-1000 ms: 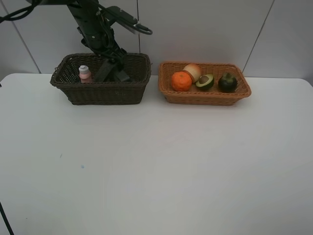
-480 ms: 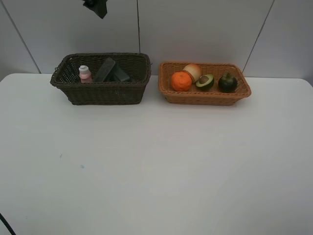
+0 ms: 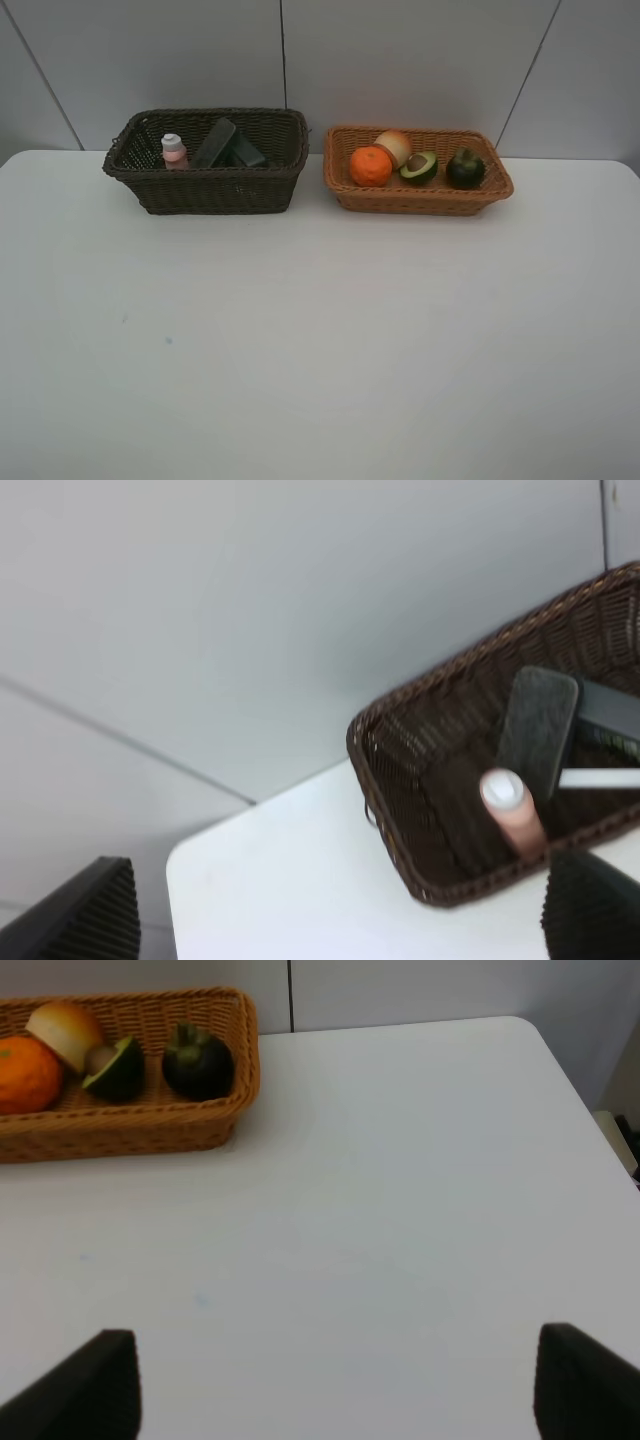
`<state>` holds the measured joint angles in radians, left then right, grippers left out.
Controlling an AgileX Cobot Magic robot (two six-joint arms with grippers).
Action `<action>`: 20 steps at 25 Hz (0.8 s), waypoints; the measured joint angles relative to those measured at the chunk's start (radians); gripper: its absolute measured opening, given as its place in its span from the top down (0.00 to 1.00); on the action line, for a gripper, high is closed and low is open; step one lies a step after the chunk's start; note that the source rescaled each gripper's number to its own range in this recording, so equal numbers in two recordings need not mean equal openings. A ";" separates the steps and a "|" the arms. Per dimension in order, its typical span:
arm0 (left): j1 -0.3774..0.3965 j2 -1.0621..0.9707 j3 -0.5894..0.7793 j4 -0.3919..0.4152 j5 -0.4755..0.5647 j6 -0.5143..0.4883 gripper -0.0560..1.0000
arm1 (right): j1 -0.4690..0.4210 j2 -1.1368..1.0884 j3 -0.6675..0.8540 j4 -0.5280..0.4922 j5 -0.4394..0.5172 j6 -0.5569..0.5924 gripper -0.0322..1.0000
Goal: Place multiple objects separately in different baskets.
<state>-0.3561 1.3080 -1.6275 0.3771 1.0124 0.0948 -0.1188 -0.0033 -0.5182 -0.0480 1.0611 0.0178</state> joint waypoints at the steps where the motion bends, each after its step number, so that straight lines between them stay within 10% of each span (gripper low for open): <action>1: 0.000 -0.060 0.041 0.006 0.006 -0.018 0.00 | 0.000 0.000 0.000 0.000 0.000 0.000 0.02; 10: 0.025 -0.642 0.429 0.100 0.159 -0.106 0.00 | 0.000 0.000 0.000 0.000 0.000 0.000 0.02; 20: 0.279 -1.085 0.635 0.044 0.191 -0.109 0.00 | 0.000 0.000 0.000 0.000 0.000 0.000 0.02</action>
<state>-0.0771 0.2226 -0.9927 0.4212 1.2033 -0.0140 -0.1188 -0.0033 -0.5182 -0.0482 1.0611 0.0178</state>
